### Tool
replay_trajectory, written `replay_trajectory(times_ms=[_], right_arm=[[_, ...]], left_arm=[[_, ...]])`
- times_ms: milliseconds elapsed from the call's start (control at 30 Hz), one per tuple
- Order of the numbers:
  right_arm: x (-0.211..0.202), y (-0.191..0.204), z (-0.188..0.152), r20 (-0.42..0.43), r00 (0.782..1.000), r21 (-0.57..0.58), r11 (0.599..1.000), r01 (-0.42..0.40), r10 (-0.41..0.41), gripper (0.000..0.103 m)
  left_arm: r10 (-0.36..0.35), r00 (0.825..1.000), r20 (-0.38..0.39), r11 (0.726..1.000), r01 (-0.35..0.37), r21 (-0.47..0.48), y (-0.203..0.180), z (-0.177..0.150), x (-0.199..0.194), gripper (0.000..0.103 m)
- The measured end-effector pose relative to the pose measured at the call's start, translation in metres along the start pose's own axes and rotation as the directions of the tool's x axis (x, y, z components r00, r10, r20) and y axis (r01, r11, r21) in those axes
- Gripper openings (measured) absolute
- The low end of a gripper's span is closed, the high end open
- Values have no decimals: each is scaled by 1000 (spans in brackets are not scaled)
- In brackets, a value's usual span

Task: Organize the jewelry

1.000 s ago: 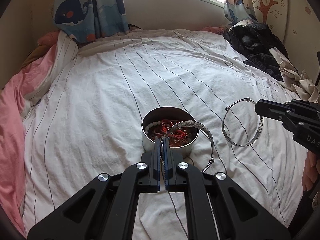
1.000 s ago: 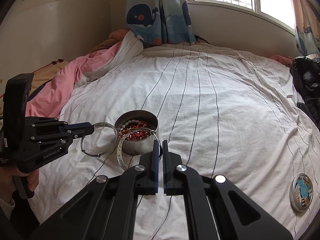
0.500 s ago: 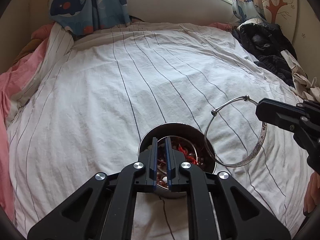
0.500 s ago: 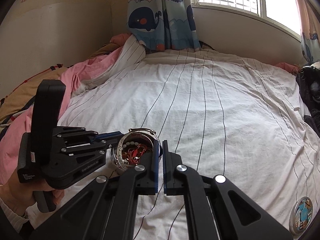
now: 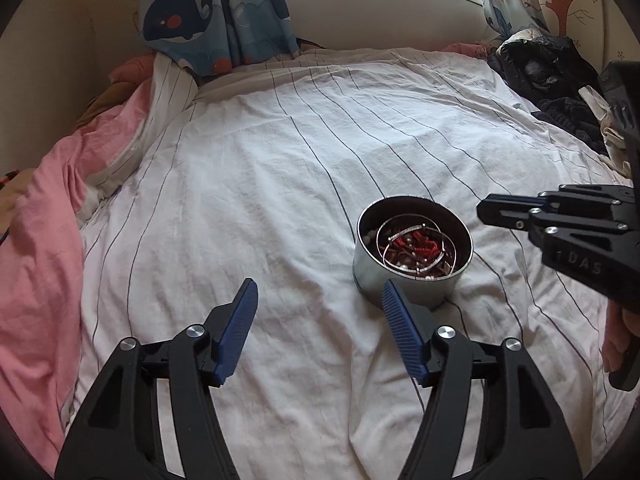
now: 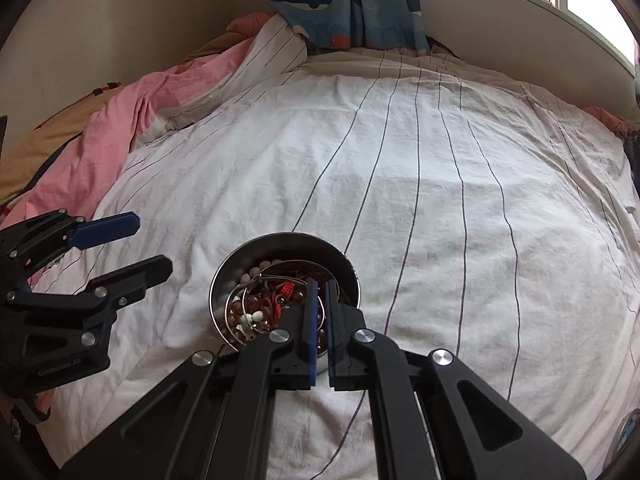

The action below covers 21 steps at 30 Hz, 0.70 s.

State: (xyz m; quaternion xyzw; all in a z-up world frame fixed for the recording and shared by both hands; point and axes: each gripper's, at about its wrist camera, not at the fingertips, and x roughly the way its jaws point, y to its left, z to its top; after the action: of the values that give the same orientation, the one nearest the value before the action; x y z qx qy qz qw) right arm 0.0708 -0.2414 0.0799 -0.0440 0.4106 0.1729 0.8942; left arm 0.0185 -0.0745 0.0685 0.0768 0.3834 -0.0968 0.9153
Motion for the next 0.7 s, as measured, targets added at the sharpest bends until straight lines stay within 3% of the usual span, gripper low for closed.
replay_trajectory(times_ms=[67,167,267,333,467,700], right_arm=[[-20,-4,-11,36,999,31,999,9,-10,10],[-55,-6,-41,86,995,79,996,42,-49,50],[-79,-5,-76,97,993,131,990,58,-71,56],[-88,-5,-97,101,991,179,981,74,-93,68],[-94,-3,-124,85,991,261,963,75,-101,69],[-90,12,-155,114,980,274,953,127,-163,79]], left_arm=[[0,1000,-15,1000,0,4,-6,-13,-6,68],[3,1000,-19,1000,-3,-13,-14,-30,-20,73],[11,1000,-15,999,-12,-34,-22,-45,-35,79],[19,1000,-11,999,-19,-37,-27,-53,-45,81],[19,1000,21,998,-17,-56,-33,-67,-55,87],[18,998,66,996,-13,-86,-42,-90,-41,88]])
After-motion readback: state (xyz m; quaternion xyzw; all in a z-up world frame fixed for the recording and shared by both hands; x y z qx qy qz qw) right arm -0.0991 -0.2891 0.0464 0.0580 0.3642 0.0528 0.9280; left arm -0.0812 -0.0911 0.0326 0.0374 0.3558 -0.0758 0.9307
